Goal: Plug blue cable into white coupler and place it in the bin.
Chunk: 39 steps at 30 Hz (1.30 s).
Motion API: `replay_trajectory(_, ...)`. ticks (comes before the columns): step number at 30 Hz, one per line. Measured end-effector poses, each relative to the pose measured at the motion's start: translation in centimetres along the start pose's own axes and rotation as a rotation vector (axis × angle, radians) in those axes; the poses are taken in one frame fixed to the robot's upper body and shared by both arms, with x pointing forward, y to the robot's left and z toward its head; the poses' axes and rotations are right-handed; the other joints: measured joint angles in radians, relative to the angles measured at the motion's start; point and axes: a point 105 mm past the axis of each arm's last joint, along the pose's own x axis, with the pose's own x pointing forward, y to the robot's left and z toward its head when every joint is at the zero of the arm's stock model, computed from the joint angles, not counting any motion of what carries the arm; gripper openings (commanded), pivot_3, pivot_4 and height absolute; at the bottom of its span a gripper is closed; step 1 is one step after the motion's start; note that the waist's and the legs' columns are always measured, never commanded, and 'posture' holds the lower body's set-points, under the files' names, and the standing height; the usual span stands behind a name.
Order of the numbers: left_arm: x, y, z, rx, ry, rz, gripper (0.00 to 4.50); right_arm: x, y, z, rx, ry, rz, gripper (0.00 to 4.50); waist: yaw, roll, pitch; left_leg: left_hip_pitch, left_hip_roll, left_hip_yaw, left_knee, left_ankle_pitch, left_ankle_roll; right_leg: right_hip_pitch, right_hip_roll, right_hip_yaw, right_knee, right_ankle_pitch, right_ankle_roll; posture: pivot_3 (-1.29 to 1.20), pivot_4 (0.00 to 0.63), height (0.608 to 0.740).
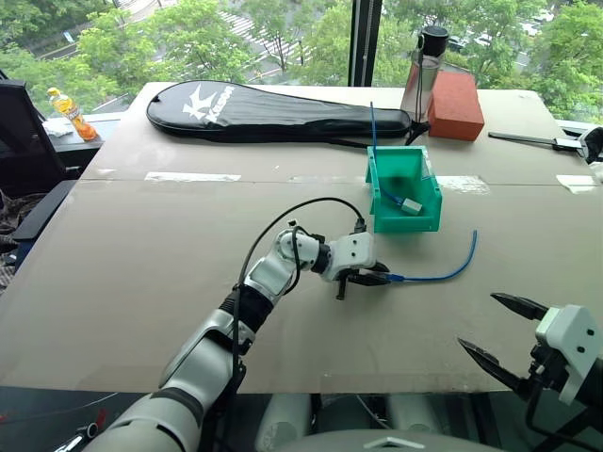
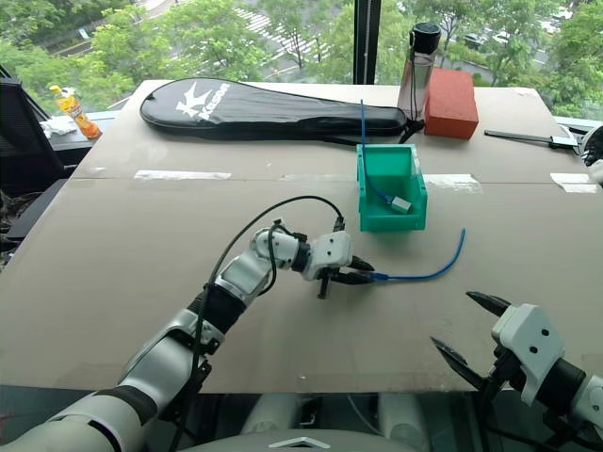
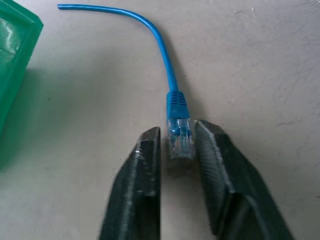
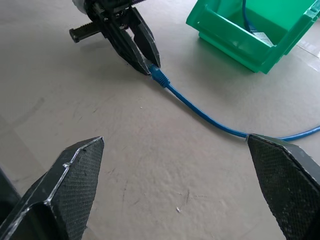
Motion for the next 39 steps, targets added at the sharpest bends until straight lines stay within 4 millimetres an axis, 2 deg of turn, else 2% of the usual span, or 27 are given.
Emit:
replay_trajectory(6, -0.3, -0.2, -0.1, 0.009, -0.009, -0.01, 0.04, 0.7, -1.2, 0.3, 0.024, -0.031, -0.009, 4.5, 0.0, 0.0, 0.0, 0.0, 0.0, 0.0, 0.0, 0.0, 0.0, 0.0, 0.0, 0.0, 0.0, 0.0, -0.001, 0.0, 0.15, 0.74)
replay_trajectory(9, -1.2, 0.0, 0.7, 0.007, -0.065, 0.031, 0.04, 1.4, -1.7, 1.2, 0.127, -0.104, -0.027, 4.5, 0.0, 0.0, 0.0, -0.001, 0.001, -0.001, 0.0, 0.0, 0.0, 0.0, -0.001, -0.001, 0.0, 0.002, -0.004, 0.0, 0.15, 0.74)
replay_trajectory(12, -2.5, 0.7, 2.7, 0.059, -0.143, 0.089, 0.04, 2.1, -1.6, 2.1, 0.313, -0.195, -0.038, 4.5, 0.0, 0.0, 0.0, -0.001, 0.001, -0.002, 0.0, 0.0, 0.0, 0.0, -0.002, -0.001, 0.0, 0.002, -0.004, 0.0, 0.15, 0.74)
replay_trajectory(14, -3.4, 1.2, 4.4, 0.114, -0.193, 0.135, 0.04, 2.9, -0.6, 3.0, 0.484, -0.252, 0.011, 4.5, 0.002, 0.0, 0.0, -0.001, 0.001, -0.003, 0.0, 0.0, 0.0, 0.0, -0.003, 0.0, 0.0, 0.002, -0.004, 0.0, 0.15, 0.74)
replay_trajectory(18, -4.2, 1.7, 6.2, 0.169, -0.253, 0.215, 0.04, 4.3, 0.5, 4.5, 0.665, -0.316, 0.049, 4.5, 0.0, 0.0, 0.0, -0.001, 0.0, -0.002, 0.0, 0.0, 0.0, 0.001, -0.003, 0.001, 0.0, 0.002, -0.004, 0.0, 0.15, 0.74)
replay_trajectory(23, -4.4, 2.4, 8.8, 0.271, -0.35, 0.336, 0.04, 7.9, -0.1, 8.1, 0.885, -0.494, 0.054, 4.5, -0.002, 0.0, 0.0, -0.001, 0.0, -0.002, 0.001, 0.0, 0.0, 0.001, -0.001, 0.0, 0.0, 0.003, -0.004, 0.0, 0.15, 0.74)
replay_trajectory(24, -4.5, 2.5, 8.9, 0.281, -0.353, 0.349, 0.04, 8.3, -0.2, 8.5, 0.904, -0.509, 0.058, 4.5, -0.001, 0.0, 0.0, -0.001, 0.0, -0.002, 0.001, 0.0, 0.0, 0.001, -0.001, 0.0, 0.0, 0.003, -0.003, 0.0, 0.15, 0.74)
replay_trajectory(25, -4.7, 2.6, 8.9, 0.29, -0.357, 0.364, 0.0, 8.7, -0.4, 8.8, 0.925, -0.519, 0.058, 4.0, -0.001, -0.001, 0.0, -0.001, 0.0, -0.002, 0.001, 0.0, 0.0, 0.001, -0.001, 0.0, 0.0, 0.004, -0.001, 0.0, 0.15, 0.74)
replay_trajectory(30, -5.4, 3.0, 9.4, 0.33, -0.378, 0.409, 0.0, 10.4, -1.5, 9.2, 1.021, -0.551, 0.025, 4.0, -0.001, 0.0, 0.0, -0.002, -0.001, -0.001, 0.001, 0.0, 0.001, 0.0, -0.001, 0.0, 0.0, 0.005, 0.0, 0.0, 0.15, 0.74)
replay_trajectory(39, -5.6, 2.8, 9.1, 0.332, -0.374, 0.417, 0.0, 10.8, -2.5, 9.9, 1.083, -0.63, 0.01, 4.0, -0.003, 0.0, 0.0, -0.001, 0.0, -0.001, 0.001, 0.0, 0.001, 0.0, 0.0, 0.0, 0.001, 0.005, 0.0, 0.0, 0.15, 0.74)
